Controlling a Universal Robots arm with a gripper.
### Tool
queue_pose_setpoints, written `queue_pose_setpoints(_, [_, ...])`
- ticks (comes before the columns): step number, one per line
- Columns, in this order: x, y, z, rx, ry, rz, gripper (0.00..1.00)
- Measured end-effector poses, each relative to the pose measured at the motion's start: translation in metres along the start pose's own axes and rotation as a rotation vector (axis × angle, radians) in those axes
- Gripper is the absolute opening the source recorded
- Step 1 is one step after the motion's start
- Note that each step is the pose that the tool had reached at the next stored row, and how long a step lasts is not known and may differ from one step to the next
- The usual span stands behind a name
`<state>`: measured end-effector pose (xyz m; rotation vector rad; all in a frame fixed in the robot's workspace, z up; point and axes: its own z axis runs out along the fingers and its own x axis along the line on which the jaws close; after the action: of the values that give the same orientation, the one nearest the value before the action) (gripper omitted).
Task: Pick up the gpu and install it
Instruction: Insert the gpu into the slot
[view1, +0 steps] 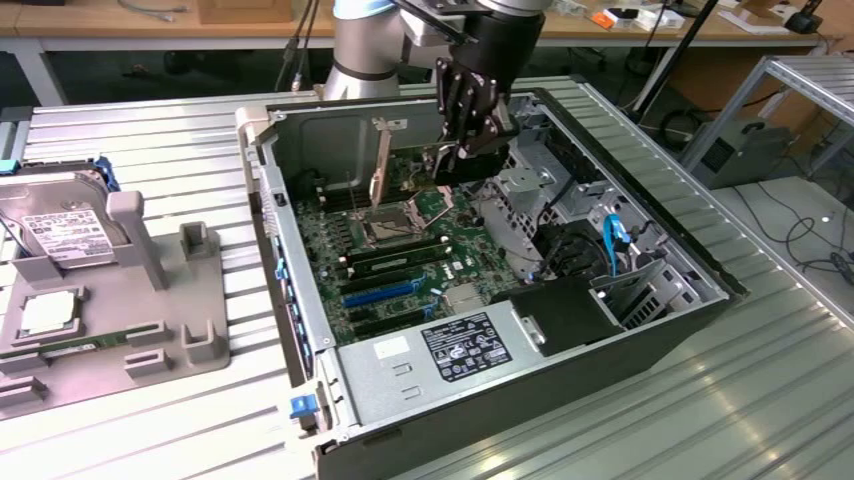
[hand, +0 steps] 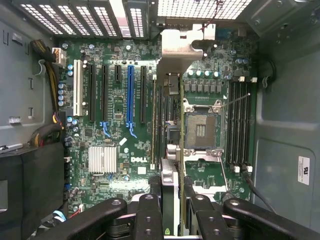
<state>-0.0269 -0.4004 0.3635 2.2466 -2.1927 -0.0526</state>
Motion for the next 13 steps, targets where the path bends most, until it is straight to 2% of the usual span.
queue_pose_setpoints(13, [0.0007, -0.0001, 0.0048, -0.0001, 0.0, 0.0, 0.27])
